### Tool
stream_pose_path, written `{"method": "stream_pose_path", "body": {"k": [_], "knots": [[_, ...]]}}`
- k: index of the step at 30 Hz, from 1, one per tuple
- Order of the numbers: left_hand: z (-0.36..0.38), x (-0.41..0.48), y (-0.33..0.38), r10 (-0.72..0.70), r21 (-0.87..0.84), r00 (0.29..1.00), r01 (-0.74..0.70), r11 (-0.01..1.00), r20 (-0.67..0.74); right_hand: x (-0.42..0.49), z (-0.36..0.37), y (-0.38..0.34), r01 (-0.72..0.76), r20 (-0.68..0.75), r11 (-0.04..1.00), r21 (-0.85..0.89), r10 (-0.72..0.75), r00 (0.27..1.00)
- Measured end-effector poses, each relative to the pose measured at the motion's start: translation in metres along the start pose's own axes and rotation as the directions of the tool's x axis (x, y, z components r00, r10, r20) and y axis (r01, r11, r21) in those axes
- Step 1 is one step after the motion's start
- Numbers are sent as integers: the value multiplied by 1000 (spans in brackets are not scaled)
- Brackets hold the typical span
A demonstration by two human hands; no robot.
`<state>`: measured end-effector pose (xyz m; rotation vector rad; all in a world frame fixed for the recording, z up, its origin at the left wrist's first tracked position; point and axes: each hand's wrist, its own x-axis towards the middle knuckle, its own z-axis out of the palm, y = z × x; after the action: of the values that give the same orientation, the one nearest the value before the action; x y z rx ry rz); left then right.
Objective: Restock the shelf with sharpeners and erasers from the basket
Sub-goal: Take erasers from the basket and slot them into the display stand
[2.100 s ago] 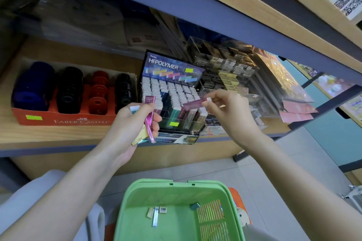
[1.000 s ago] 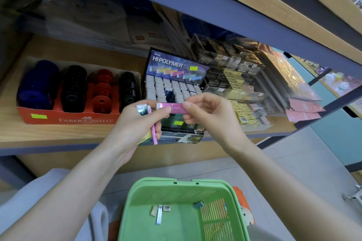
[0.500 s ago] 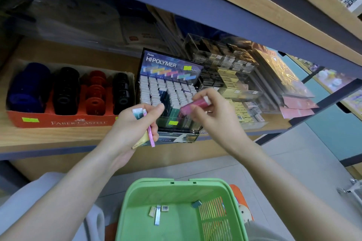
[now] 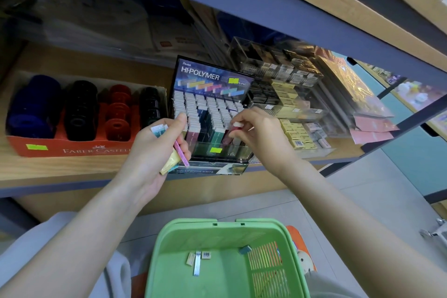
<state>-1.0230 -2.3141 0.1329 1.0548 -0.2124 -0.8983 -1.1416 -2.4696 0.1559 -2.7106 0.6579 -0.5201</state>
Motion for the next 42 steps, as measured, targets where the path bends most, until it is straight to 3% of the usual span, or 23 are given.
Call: {"method": "stream_pose_path", "body": {"k": [8,13,15,17,19,22,24,31,36,39,42], "knots": [[-3,2,2,-7,-82,995,-1,997,-99,-5,17,2,59,-47,981,-185,-68,997],[-1,2,1,-46,-142,990,26,990,-135,-17,22,0,119,-166,945,-305,-176,970],[1,1,1,-50,-156,987,25,987,-152,-28,22,-12,66,-221,990,-127,-93,971],[4,0,0,-43,-164,985,15,986,-167,-41,22,-33,-73,-185,976,206,112,976],[6,-1,-3,-26,-150,985,1,989,-169,-52,25,-56,-225,-35,867,444,268,963],[9,-4,-10,10,-107,986,-28,994,-164,-58,36,-79,-416,225,622,663,365,904],[11,-7,-14,31,-93,987,-46,995,-160,-57,42,-87,-425,255,525,738,365,895],[14,-14,-21,-45,-131,987,24,991,-155,-56,44,-94,-319,113,590,741,359,927],[8,-24,-19,-167,-125,985,171,977,40,-55,44,-94,-243,-23,730,639,334,942],[2,-27,-15,-335,-111,917,364,925,218,-62,48,-89,-242,-49,772,588,333,942],[-1,-24,-14,-413,-93,870,450,888,268,-67,49,-83,-225,-116,807,546,338,934]]}}
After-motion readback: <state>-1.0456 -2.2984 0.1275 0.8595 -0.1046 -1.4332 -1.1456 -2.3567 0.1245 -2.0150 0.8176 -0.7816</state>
